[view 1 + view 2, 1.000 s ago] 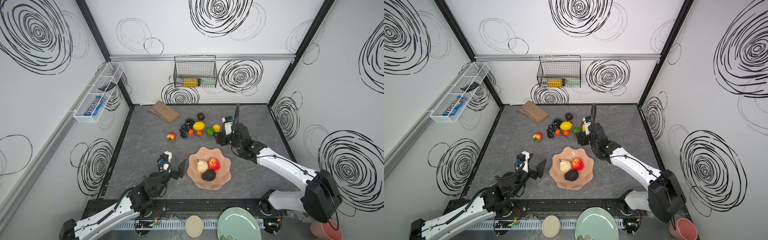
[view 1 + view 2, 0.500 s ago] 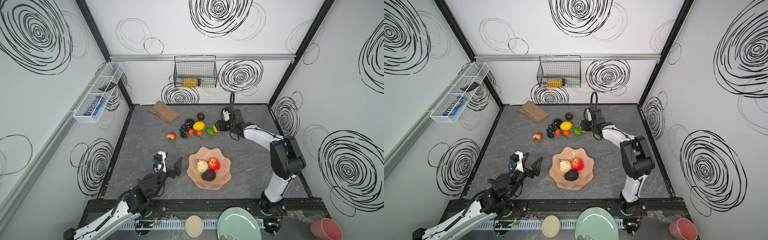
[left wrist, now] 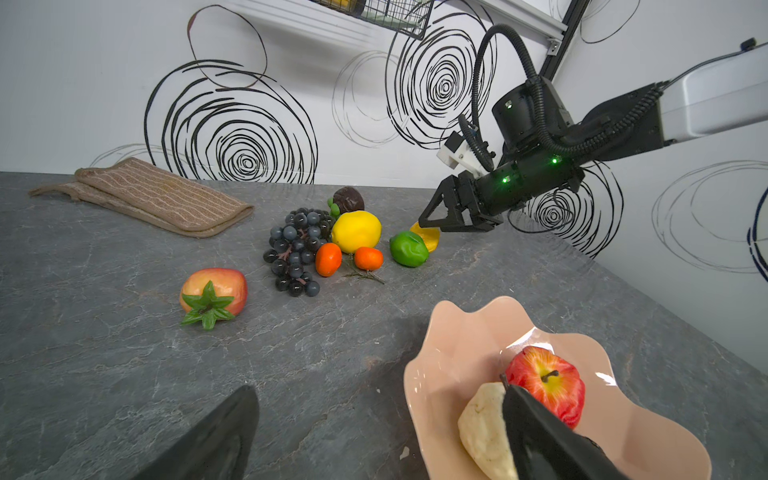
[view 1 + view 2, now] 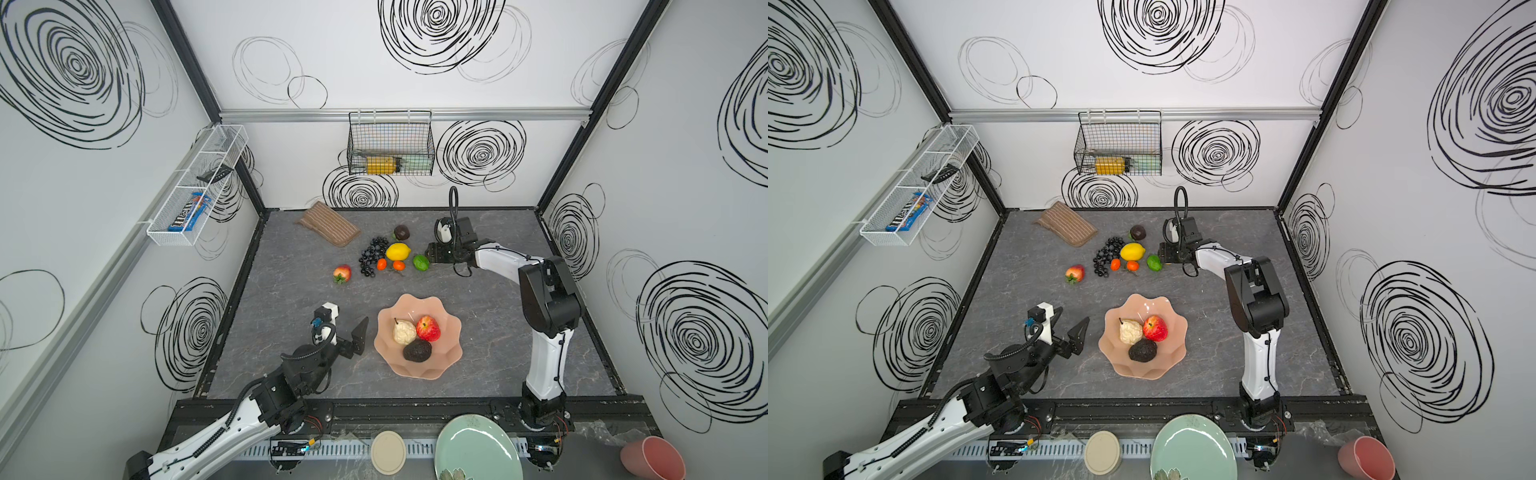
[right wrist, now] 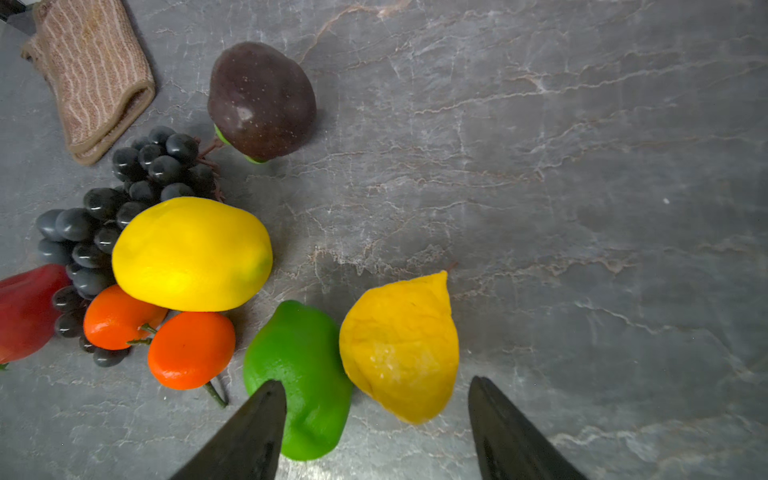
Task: Place and organize the fake fruits in the fruit bowl
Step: 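Move the right gripper over the fruit pile toward the green lime, then lower the right gripper onto the green lime and close on it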
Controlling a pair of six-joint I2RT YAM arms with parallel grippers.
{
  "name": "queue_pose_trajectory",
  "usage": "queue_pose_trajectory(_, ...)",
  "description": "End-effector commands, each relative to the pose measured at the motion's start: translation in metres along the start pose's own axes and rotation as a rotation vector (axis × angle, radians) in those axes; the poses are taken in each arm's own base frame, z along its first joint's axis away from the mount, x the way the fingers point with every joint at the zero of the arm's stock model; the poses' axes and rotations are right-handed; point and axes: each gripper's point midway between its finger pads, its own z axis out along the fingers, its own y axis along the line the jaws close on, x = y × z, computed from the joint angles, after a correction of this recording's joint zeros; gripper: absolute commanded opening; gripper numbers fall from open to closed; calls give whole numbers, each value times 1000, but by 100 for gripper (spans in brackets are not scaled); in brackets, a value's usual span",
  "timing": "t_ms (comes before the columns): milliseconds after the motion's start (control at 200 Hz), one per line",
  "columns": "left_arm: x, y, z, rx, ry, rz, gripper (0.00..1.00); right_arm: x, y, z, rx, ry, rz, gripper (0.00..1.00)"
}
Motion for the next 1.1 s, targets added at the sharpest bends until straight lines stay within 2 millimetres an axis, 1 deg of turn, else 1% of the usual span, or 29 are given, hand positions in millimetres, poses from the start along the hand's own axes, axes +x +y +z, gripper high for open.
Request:
queue_pose_trajectory(0,-12,-4,0,19,-43,-28,96,0,22,-17,-19,-12,-42,74)
queue_pose_trajectory(140,-11,-5,1,20,-41,-25,96,15,43,-16,-31,12,-92,73)
queue_pose_trajectory(230,-11,-5,1,23,-40,-24,96,22,49,-10,-32,34,-108,72)
queue_pose_trajectory(360,-11,-6,2,26,-38,-23,95,22,47,-2,4,43,-117,70)
queue_pose_trajectory(595,-10,-6,2,26,-39,-21,96,23,41,8,81,54,-139,72)
queue_pose_trajectory(771,-10,-7,3,30,-35,-19,96,26,42,17,81,72,-155,72)
queue_pose_trajectory(921,-9,-7,3,31,-32,-18,96,24,47,21,69,71,-161,69)
queue_pose_trajectory(1096,-9,-7,3,32,-33,-19,96,23,46,27,77,78,-167,65)
